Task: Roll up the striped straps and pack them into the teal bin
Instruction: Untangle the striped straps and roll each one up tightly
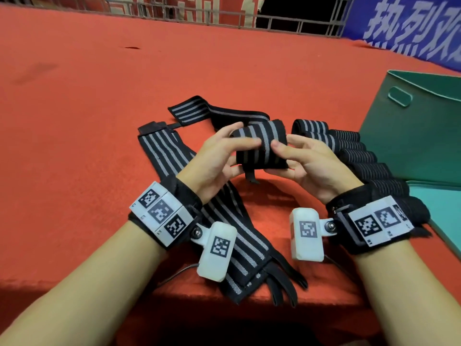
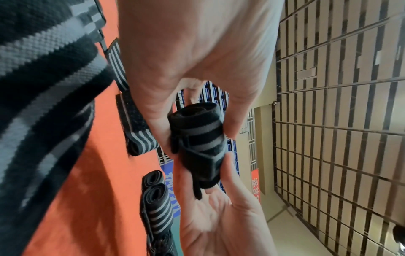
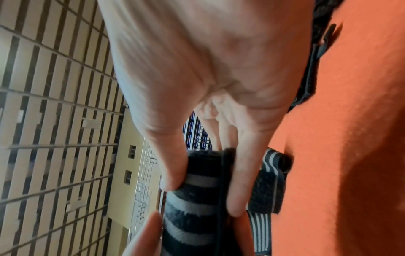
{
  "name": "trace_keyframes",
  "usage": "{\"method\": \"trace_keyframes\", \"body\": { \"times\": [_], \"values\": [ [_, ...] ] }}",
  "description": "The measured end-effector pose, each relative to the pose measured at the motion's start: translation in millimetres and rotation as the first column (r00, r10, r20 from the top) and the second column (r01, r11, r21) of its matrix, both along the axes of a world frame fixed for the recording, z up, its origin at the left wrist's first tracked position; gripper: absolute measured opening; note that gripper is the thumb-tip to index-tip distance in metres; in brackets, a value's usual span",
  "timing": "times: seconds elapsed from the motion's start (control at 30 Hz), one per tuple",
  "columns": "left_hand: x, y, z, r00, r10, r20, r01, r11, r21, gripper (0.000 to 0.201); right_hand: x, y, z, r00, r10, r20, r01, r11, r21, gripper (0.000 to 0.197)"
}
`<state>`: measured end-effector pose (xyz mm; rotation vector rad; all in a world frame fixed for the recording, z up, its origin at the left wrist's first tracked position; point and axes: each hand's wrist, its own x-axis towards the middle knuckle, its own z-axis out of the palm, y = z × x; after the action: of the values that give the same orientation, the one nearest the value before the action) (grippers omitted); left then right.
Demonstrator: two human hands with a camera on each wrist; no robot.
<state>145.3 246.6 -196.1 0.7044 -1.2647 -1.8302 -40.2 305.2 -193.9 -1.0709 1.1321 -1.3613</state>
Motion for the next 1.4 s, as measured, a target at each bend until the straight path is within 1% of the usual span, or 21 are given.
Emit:
{"method": "trace_keyframes", "body": {
  "times": [0.07,0.17,0.27,0.37,0.43,0.47,0.53,0.63,0.7,0.77,0.8,0.87,0.93,1.0,1.03,1.1,1.13,1.17,1.23,1.3,1.4],
  "values": [
    [-0.2,1.1,4.9,0.999,-0.027,0.039,0.028,1.0,-0.014,0.036,-3.2,0.9,2.4,0.999,-0.027,0.045,0.027,1.0,-0.005,0.037],
    [-18.8,-5.4,13.5,0.989,-0.004,0.145,0.016,0.996,-0.083,0.029,-16.8,3.1,5.1,0.992,-0.111,0.064,0.111,0.994,0.0,0.034],
    [-59.0,-14.8,18.2,0.977,0.046,0.21,-0.022,0.993,-0.115,0.027,-39.4,9.3,11.9,0.969,-0.247,-0.01,0.247,0.969,-0.009,0.029],
    [-100.1,-15.3,15.7,0.97,0.062,0.234,-0.049,0.997,-0.061,0.021,-69.9,15.6,13.6,0.939,-0.34,-0.061,0.342,0.939,0.033,0.032],
    [-124.3,-13.8,2.7,0.958,0.056,0.28,-0.058,0.998,-0.001,0.026,-89.9,17.5,7.1,0.898,-0.397,-0.189,0.418,0.904,0.089,0.041],
    [-135.1,-13.4,-5.7,0.953,0.047,0.301,-0.059,0.998,0.029,0.031,-99.0,16.9,2.6,0.846,-0.434,-0.312,0.479,0.874,0.084,0.046],
    [-153.1,-10.6,-19.4,0.949,0.026,0.314,-0.056,0.995,0.086,0.03,-109.2,17.2,-3.4,0.704,-0.459,-0.542,0.557,0.83,0.021,0.048],
    [-171.1,-8.1,-28.4,0.942,0.022,0.335,-0.068,0.99,0.126,0.023,-110.3,18.3,-5.8,0.528,-0.402,-0.748,0.575,0.817,-0.033,0.056],
    [-179.2,-7.5,-31.1,0.923,0.022,0.385,-0.068,0.992,0.108,0.02,-108.1,20.0,-5.0,0.453,-0.34,-0.824,0.553,0.832,-0.039,0.058],
    [-183.8,-10.1,-34.0,0.885,0.034,0.464,-0.056,0.998,0.034,0.017,-106.9,20.1,-5.7,0.437,-0.268,-0.859,0.524,0.852,0.001,0.055],
    [-185.0,-13.0,-35.5,0.856,0.053,0.514,-0.043,0.999,-0.032,0.022,-105.9,20.0,-6.2,0.437,-0.245,-0.865,0.518,0.855,0.019,0.049],
    [-189.6,-21.6,-37.5,0.776,0.098,0.623,0.023,0.983,-0.184,0.037,-104.0,19.4,-6.3,0.447,-0.231,-0.865,0.512,0.858,0.036,0.031],
    [-191.7,-25.7,-35.0,0.676,0.148,0.722,0.105,0.95,-0.293,0.043,-106.2,16.8,-8.8,0.461,-0.234,-0.856,0.514,0.857,0.042,0.014],
    [-191.7,-28.0,-32.1,0.582,0.173,0.795,0.186,0.923,-0.338,0.044,-106.4,14.8,-12.2,0.475,-0.217,-0.852,0.506,0.86,0.063,0.03],
    [-189.7,-25.9,-29.7,0.568,0.142,0.811,0.222,0.922,-0.317,0.042,-107.0,15.5,-14.0,0.48,-0.198,-0.855,0.497,0.864,0.079,0.034],
    [-180.4,-20.4,-21.5,0.595,0.038,0.803,0.249,0.941,-0.23,0.038,-109.4,17.2,-16.6,0.501,-0.168,-0.849,0.466,0.879,0.101,0.028],
    [-173.6,-17.3,-14.0,0.604,0.017,0.797,0.25,0.945,-0.21,0.038,-110.5,20.0,-15.8,0.506,-0.152,-0.849,0.446,0.889,0.107,0.016],
    [-164.7,-16.2,-2.8,0.598,0.021,0.801,0.259,0.941,-0.218,0.039,-110.8,24.2,-13.3,0.517,-0.144,-0.844,0.442,0.889,0.119,0.012],
    [-141.2,-21.7,24.7,0.593,0.076,0.802,0.272,0.918,-0.288,0.042,-106.6,25.1,-5.9,0.505,-0.116,-0.855,0.454,0.879,0.148,0.025],
    [-113.5,-35.6,50.7,0.615,0.136,0.777,0.232,0.91,-0.343,0.042,-97.5,17.4,4.7,0.401,-0.001,-0.916,0.445,0.874,0.194,0.018],
    [-74.4,-60.7,77.7,0.616,0.219,0.757,0.135,0.917,-0.375,0.036,-79.7,-6.8,28.3,0.24,0.091,-0.967,0.49,0.848,0.202,0.032]
  ]
}}
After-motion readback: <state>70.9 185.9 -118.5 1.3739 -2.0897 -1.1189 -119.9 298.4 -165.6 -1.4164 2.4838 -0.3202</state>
